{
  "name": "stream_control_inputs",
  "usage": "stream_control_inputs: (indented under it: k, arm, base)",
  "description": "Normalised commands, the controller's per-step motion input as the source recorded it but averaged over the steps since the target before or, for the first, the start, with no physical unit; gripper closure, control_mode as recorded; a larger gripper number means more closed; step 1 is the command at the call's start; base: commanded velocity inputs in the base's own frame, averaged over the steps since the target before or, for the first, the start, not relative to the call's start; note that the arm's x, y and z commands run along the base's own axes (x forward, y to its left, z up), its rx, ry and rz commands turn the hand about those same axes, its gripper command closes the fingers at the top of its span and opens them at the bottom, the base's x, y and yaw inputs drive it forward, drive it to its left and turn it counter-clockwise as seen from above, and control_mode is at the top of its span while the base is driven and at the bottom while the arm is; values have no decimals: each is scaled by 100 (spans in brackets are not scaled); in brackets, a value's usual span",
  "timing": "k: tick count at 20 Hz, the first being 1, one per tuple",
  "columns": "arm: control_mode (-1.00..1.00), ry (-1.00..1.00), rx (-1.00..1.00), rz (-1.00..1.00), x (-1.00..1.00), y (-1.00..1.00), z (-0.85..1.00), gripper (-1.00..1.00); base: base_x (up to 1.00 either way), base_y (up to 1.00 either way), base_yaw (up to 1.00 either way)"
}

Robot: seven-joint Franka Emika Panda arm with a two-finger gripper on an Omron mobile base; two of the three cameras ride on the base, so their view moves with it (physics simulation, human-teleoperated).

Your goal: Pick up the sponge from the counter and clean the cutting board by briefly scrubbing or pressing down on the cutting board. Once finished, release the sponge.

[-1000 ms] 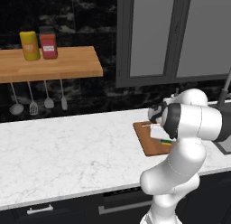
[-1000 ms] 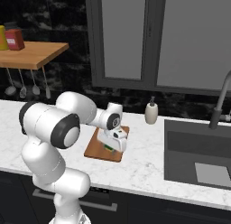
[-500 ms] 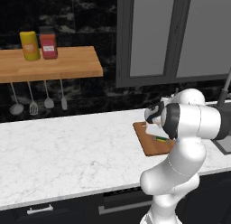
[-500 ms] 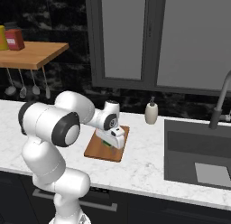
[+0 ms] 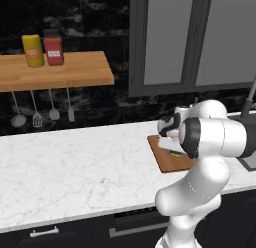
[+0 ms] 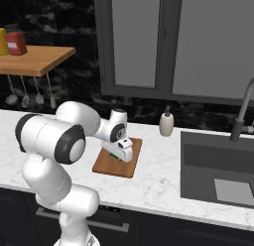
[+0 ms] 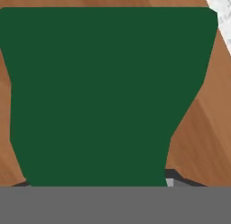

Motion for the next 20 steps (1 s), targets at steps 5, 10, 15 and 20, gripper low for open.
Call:
stream_control_inputs:
  k: [5, 10, 15, 20]
  arm:
    - [-100, 0, 0, 0, -1, 37, 0, 100]
    - [-100, 0, 0, 2, -4, 59, 13, 100]
    - [-100, 0, 0, 5, -5, 68, 10, 100]
    - [-100, 0, 0, 8, -15, 62, 2, 100]
  base:
    - [0, 0, 0]
    - [0, 0, 0]
    - [0, 0, 0]
    - [0, 0, 0]
